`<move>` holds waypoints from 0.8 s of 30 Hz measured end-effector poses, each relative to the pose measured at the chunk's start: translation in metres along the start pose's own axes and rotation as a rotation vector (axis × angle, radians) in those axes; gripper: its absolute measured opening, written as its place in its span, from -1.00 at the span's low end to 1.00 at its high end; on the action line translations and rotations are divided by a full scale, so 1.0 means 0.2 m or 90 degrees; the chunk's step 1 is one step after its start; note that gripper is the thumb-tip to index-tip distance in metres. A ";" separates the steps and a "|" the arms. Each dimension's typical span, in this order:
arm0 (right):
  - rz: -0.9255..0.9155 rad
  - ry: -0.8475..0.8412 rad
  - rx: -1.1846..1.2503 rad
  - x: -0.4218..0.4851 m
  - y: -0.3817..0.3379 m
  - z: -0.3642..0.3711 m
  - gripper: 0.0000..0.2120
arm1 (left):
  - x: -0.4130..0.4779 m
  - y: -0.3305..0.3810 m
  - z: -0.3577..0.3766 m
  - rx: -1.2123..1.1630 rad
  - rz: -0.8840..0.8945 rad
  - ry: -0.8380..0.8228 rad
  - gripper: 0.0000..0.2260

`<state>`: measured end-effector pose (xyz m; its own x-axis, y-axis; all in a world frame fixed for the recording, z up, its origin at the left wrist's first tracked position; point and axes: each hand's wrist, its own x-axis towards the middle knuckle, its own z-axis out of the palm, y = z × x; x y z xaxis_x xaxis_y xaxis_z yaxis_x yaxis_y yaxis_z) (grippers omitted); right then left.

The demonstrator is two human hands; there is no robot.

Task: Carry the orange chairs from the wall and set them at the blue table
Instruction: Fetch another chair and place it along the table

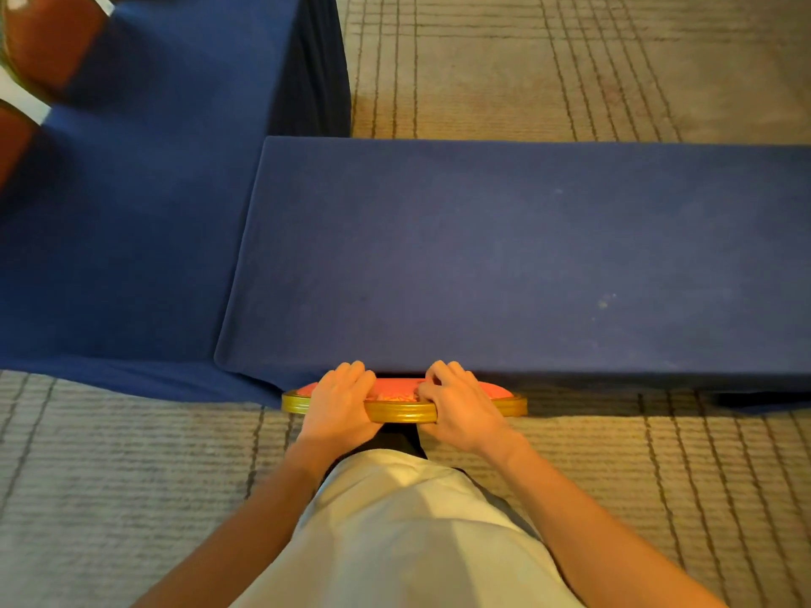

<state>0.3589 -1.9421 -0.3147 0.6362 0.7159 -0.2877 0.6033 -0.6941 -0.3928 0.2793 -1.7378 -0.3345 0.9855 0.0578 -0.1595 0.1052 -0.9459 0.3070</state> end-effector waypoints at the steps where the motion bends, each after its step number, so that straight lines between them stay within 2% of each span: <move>1: -0.004 -0.010 0.006 0.02 0.00 0.00 -0.72 | 0.01 -0.01 -0.01 -0.009 -0.001 0.002 -0.66; 5: -0.006 -0.034 0.025 0.08 0.00 -0.01 -0.80 | 0.07 -0.05 -0.04 0.011 -0.002 -0.021 -0.69; 8: -0.007 -0.042 0.034 0.12 -0.02 -0.03 -0.87 | 0.08 -0.07 -0.06 0.002 -0.018 -0.051 -0.62; 16: 0.009 -0.050 0.039 0.11 0.00 -0.01 -0.86 | 0.07 -0.06 -0.08 -0.071 -0.040 -0.109 -0.51; 24: 0.021 -0.039 0.016 0.09 -0.03 -0.03 -0.85 | 0.08 -0.04 -0.11 -0.058 -0.037 -0.126 -0.54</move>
<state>0.3696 -1.9256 -0.3113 0.6246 0.6961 -0.3539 0.5695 -0.7162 -0.4034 0.2964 -1.7213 -0.3181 0.9329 0.0393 -0.3579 0.1818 -0.9094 0.3740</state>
